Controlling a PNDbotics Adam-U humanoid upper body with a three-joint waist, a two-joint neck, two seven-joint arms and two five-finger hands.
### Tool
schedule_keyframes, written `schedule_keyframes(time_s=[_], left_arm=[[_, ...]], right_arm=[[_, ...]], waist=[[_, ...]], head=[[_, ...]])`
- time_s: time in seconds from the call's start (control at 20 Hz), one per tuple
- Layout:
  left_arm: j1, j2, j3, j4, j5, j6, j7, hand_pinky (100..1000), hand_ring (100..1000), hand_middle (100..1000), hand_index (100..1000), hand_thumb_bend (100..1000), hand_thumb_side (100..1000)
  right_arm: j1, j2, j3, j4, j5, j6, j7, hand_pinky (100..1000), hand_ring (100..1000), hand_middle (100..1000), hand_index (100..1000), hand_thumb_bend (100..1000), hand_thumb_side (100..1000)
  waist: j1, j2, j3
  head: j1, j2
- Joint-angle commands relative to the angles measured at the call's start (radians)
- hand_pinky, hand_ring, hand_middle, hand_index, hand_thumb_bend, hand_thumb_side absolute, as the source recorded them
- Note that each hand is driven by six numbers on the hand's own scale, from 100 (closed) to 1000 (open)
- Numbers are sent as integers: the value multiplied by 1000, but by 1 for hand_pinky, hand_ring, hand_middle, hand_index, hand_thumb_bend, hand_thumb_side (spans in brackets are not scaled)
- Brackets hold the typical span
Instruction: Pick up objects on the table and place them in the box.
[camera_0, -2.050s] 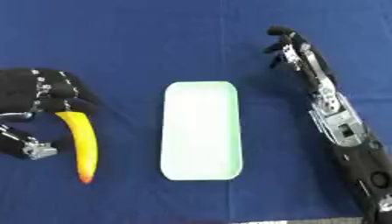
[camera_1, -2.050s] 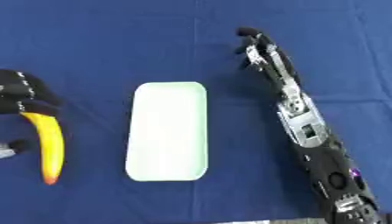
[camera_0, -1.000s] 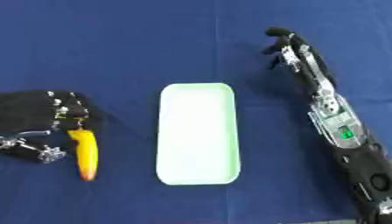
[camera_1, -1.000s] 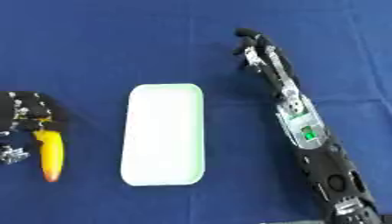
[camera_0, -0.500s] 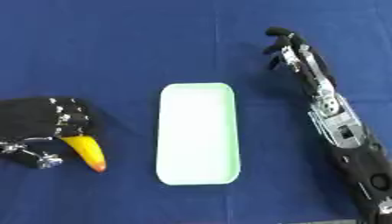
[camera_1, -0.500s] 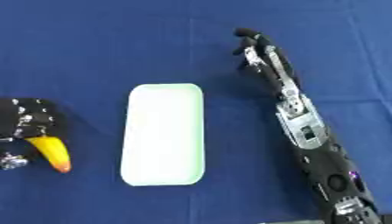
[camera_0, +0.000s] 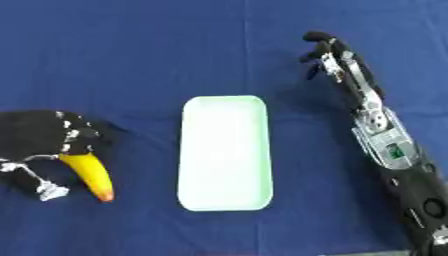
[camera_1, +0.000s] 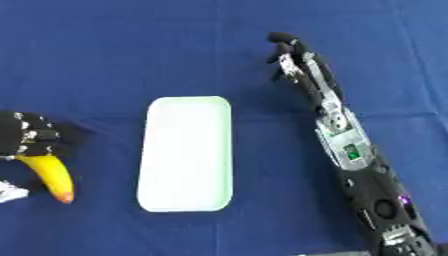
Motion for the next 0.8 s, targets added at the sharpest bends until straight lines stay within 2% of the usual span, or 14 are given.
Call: schedule_keyframes(time_s=[0.05, 0.15, 0.35, 0.4, 0.45, 0.5, 0.55, 0.6, 0.65, 0.8], left_arm=[[11, 10, -13, 51, 14, 6, -62, 634, 645, 694, 852, 187, 557], [9, 8, -6, 43, 37, 6, -59, 565, 565, 623, 796, 168, 474], [5, 7, 8, 29, 72, 6, -13, 272, 348, 472, 657, 126, 252], [4, 7, 12, 27, 77, 6, 4, 230, 317, 452, 631, 101, 243], [2, 4, 19, 24, 86, 10, 30, 100, 188, 346, 524, 100, 222], [1, 2, 24, 20, 97, 17, 66, 100, 172, 331, 510, 100, 220], [1, -1, 29, 16, 112, 27, 108, 100, 100, 188, 379, 100, 247], [1, -4, 31, 11, 133, 34, 155, 100, 100, 107, 303, 100, 253], [1, -7, 34, 3, 153, 38, 203, 100, 100, 100, 243, 100, 266], [3, -7, 42, -15, 170, 36, 290, 100, 100, 100, 225, 100, 270]], right_arm=[[-12, -12, -2, -10, -3, -2, 1, 466, 671, 835, 889, 100, 848], [-11, -12, -1, -10, -3, -2, 1, 466, 671, 835, 889, 100, 848], [-11, -13, -3, -10, -3, -2, 0, 466, 671, 835, 889, 100, 847], [-11, -13, -3, -10, -3, -2, 0, 466, 671, 835, 889, 100, 847], [-10, -13, -3, -10, -3, -2, 0, 466, 671, 836, 889, 100, 847], [-10, -13, -3, -10, -3, -2, 0, 466, 671, 836, 889, 100, 847], [-10, -13, -3, -10, -3, -2, 0, 466, 671, 835, 889, 100, 847], [-10, -13, -4, -10, -3, -1, -1, 466, 671, 835, 889, 100, 847], [-10, -13, -4, -10, -3, -1, -1, 466, 671, 835, 889, 100, 847], [-10, -13, -5, -9, -3, -1, -2, 466, 671, 835, 889, 100, 849]], waist=[[-4, -8, -1], [-4, -7, 0], [-4, -8, 2], [-4, -8, 2], [-5, -8, 3], [-5, -8, 4], [-5, -8, 4], [-6, -8, 4], [-6, -8, 4], [-8, -8, 5]], head=[[-2, -9], [-4, -9], [-4, -10], [-5, -11], [-6, -11], [-7, -11], [-7, -12], [-8, -12], [-8, -13], [-9, -14]])
